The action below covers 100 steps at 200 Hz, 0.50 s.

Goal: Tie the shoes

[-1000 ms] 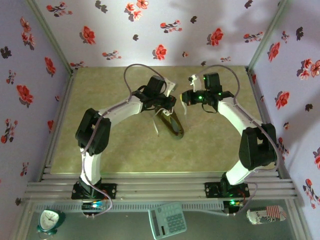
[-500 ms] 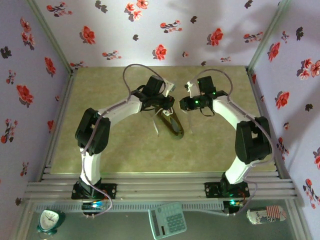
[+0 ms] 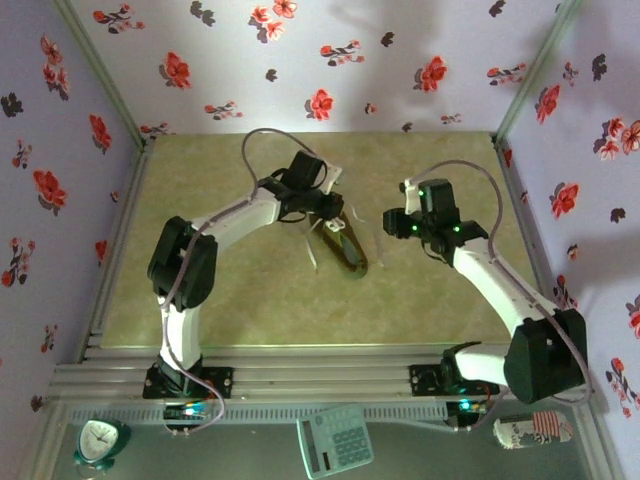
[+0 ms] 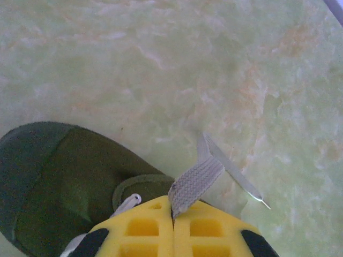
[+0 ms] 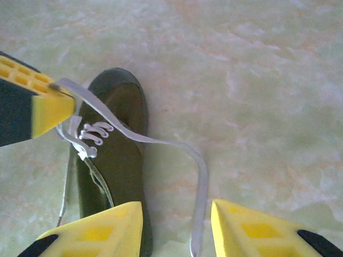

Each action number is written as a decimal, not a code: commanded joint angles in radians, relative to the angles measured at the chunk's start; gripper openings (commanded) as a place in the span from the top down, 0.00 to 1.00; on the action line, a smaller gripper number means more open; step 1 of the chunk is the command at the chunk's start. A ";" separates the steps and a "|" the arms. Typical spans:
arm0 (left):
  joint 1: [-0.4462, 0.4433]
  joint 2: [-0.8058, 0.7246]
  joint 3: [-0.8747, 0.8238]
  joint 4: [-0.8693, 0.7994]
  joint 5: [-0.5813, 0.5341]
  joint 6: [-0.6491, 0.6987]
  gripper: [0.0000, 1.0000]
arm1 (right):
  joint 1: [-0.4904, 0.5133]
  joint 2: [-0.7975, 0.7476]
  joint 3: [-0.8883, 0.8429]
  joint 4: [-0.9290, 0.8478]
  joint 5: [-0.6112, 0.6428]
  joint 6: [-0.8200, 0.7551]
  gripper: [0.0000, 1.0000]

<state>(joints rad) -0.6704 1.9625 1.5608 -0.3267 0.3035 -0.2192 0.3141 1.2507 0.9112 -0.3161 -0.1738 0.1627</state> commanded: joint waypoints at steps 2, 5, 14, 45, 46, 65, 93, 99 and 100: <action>-0.025 -0.070 -0.055 0.012 -0.016 -0.008 1.00 | 0.005 0.010 0.044 -0.062 0.070 0.054 0.61; -0.030 -0.074 -0.062 0.017 -0.027 -0.006 1.00 | 0.005 0.018 0.057 -0.076 0.067 0.058 0.61; -0.043 -0.086 -0.089 0.037 -0.054 0.007 1.00 | 0.005 0.050 0.111 -0.125 0.059 0.069 0.61; -0.117 -0.102 -0.143 0.078 -0.221 0.085 1.00 | 0.005 0.173 0.285 -0.220 0.034 0.049 0.61; -0.120 -0.101 -0.144 0.079 -0.227 0.089 1.00 | 0.005 0.177 0.288 -0.222 0.034 0.047 0.61; -0.169 -0.095 -0.163 0.102 -0.317 0.149 1.00 | 0.005 0.279 0.437 -0.281 0.002 0.020 0.60; -0.234 -0.076 -0.183 0.132 -0.426 0.250 1.00 | 0.010 0.456 0.629 -0.323 -0.102 0.021 0.60; -0.245 -0.070 -0.186 0.136 -0.446 0.265 1.00 | 0.015 0.491 0.667 -0.325 -0.125 0.021 0.60; -0.246 -0.068 -0.186 0.136 -0.451 0.266 1.00 | 0.017 0.497 0.672 -0.324 -0.128 0.022 0.60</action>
<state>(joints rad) -0.8783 1.8961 1.3930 -0.2398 0.0017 -0.0704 0.3157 1.6337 1.4559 -0.5713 -0.1989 0.1940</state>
